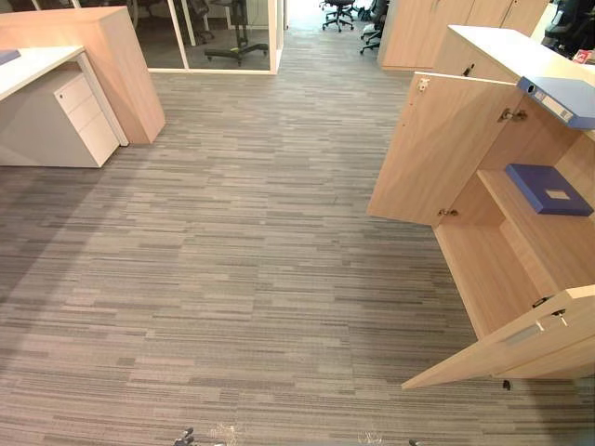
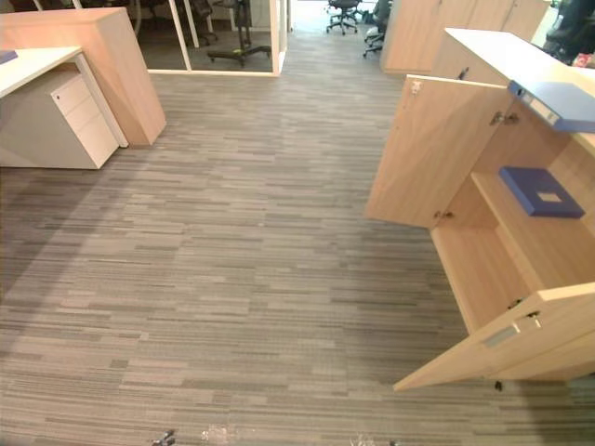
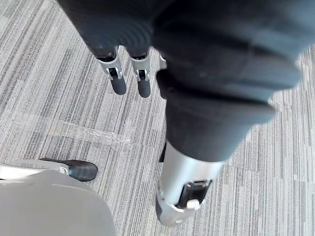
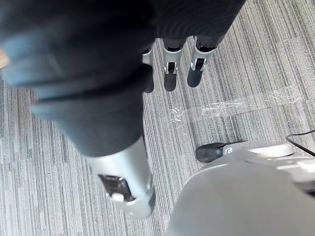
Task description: Walk over to the cabinet, pick up the folder, carry it to the office cabinet, place the folder inside the office cabinet, then close the office cabinet door
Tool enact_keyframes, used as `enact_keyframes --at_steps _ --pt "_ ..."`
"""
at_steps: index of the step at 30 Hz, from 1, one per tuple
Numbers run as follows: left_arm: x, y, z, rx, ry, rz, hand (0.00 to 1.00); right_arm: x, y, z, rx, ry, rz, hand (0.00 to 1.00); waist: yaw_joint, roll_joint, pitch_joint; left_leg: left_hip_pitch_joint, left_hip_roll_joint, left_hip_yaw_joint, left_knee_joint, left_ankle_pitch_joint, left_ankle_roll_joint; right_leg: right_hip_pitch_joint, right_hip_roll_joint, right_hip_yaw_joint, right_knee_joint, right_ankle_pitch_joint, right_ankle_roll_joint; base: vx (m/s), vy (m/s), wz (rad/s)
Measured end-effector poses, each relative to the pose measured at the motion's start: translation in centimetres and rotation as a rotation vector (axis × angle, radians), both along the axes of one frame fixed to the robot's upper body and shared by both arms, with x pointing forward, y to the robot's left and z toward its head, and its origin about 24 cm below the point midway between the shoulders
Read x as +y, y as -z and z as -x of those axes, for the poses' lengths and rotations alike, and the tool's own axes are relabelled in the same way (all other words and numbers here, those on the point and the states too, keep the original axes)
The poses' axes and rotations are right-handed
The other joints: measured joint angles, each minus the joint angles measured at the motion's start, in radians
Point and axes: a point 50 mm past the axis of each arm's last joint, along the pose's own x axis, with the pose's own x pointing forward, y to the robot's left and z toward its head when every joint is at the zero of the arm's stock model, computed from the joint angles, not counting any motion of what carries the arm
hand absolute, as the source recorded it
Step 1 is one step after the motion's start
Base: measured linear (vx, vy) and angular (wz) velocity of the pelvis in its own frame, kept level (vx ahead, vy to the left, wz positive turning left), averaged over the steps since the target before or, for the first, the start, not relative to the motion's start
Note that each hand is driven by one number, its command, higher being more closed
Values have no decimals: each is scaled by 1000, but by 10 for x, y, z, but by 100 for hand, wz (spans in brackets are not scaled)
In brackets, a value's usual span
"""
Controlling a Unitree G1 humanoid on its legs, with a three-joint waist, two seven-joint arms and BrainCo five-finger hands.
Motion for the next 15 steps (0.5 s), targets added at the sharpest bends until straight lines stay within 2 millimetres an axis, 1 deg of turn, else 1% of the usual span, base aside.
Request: enact_keyframes --at_steps 7,10,15 --pt "-1 0 -3 -24 -58 32 0 0 0 -4 -8 0 0 0 0 0 17 16 -8 0 -4 3 2 14 -8 0 0 0 0 -25 13 0" --pt "-1 0 -4 -28 -62 32 0 0 0 -4 -10 0 0 0 0 -1 17 16 -9 -1 -18 16 8 8 -9 -1 0 0 0 -57 3 1" --pt "-1 -1 -4 -32 -59 23 0 0 0 -5 -10 0 -1 0 0 -5 20 22 -8 -2 -32 31 7 6 -8 -2 -1 3 -5 -49 -7 1"
